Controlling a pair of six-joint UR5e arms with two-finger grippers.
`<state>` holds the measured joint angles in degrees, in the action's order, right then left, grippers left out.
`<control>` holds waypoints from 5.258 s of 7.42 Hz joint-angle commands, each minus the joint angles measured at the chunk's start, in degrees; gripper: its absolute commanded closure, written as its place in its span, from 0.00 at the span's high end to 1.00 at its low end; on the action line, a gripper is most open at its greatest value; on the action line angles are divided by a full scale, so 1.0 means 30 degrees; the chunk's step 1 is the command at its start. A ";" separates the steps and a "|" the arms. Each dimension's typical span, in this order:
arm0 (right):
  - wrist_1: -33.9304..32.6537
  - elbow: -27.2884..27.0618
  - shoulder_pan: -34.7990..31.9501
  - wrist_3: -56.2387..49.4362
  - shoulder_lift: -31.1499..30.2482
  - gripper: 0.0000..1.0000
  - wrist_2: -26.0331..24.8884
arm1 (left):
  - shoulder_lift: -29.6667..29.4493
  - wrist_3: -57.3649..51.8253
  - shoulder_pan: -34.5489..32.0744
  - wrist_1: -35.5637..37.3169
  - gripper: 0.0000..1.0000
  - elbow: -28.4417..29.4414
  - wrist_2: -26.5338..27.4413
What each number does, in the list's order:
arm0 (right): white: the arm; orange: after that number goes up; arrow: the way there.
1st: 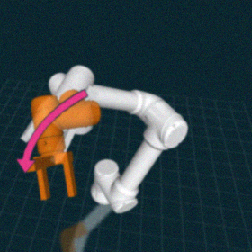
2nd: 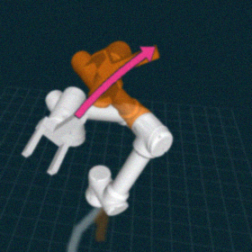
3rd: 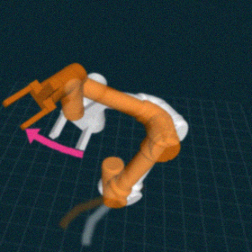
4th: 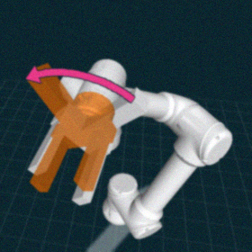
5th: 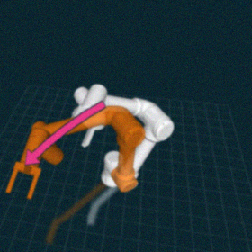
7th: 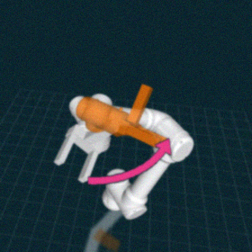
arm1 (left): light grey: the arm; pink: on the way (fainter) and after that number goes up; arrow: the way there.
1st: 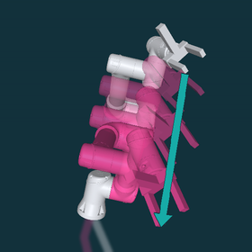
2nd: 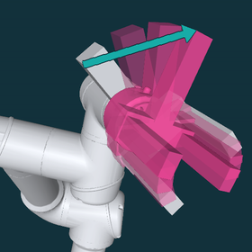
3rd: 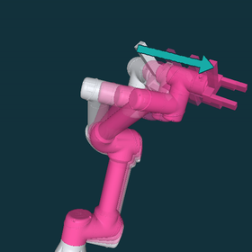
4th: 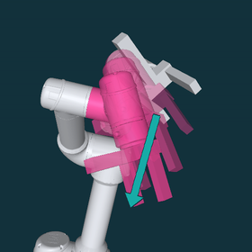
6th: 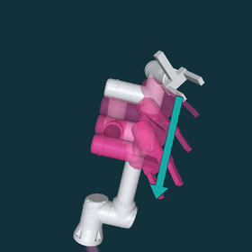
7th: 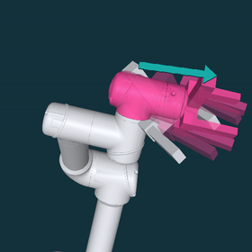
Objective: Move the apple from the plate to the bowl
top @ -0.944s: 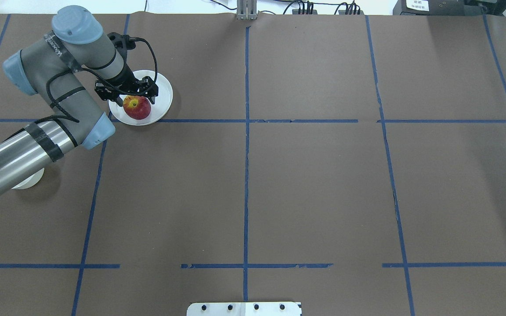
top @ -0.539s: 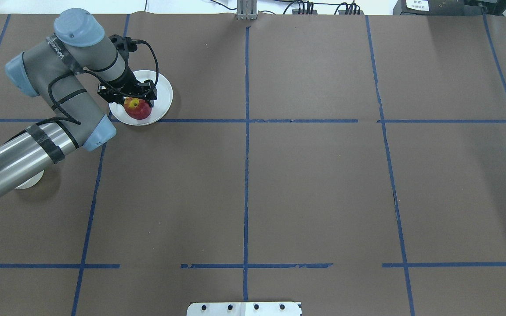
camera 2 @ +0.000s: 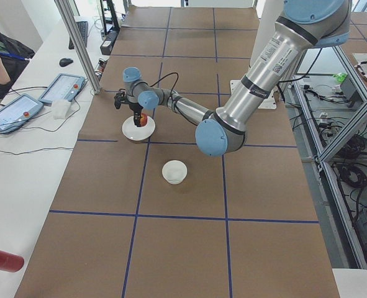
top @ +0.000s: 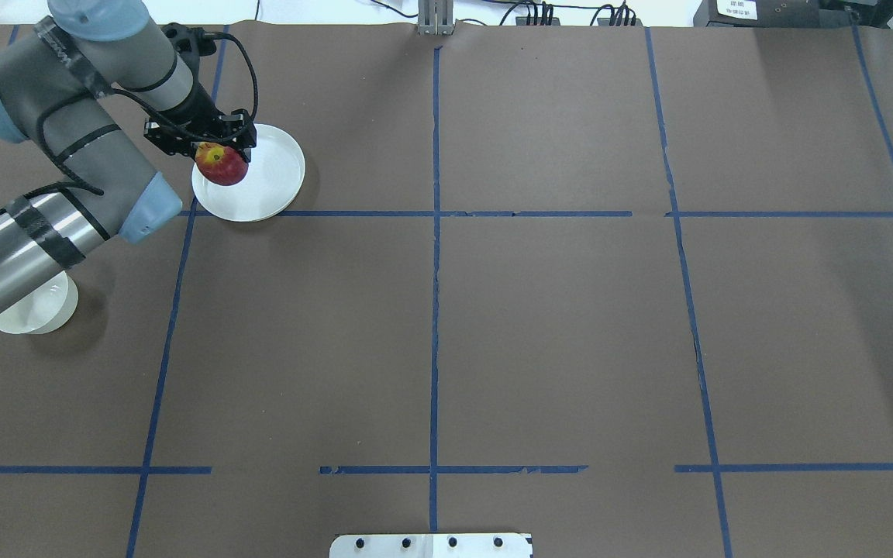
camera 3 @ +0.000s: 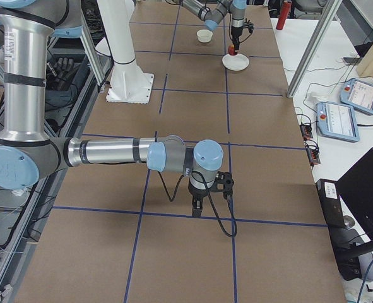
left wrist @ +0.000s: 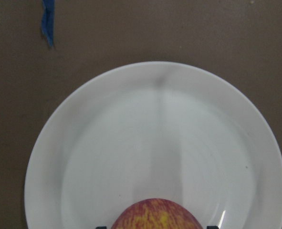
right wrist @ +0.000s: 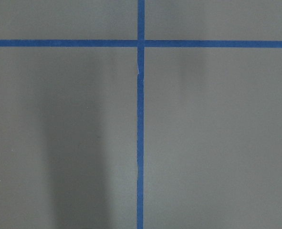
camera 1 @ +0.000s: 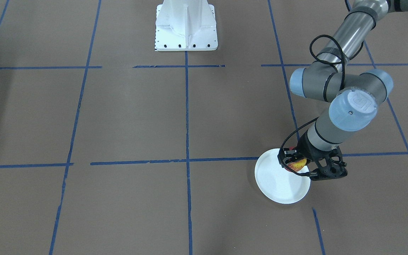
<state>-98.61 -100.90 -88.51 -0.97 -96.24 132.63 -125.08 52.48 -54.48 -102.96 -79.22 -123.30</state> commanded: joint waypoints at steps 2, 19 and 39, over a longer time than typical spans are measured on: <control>0.0000 0.0000 0.0000 0.0001 0.0000 1.00 0.0000 | 0.5403 -0.1433 -0.0415 0.0051 0.00 -0.5573 0.0144; 0.0000 0.0000 0.0000 0.0001 0.0000 1.00 0.0000 | 1.2982 -0.3315 -0.0415 -0.4881 1.00 -0.6989 0.0935; 0.0000 0.0029 0.0000 0.0001 0.0000 1.00 0.0000 | 1.3922 -1.8588 -1.3453 0.3354 1.00 -0.5557 -0.3782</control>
<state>-98.61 -100.89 -88.53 -0.96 -96.24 132.63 -82.91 -5.85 -95.01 -92.67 -95.69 -134.82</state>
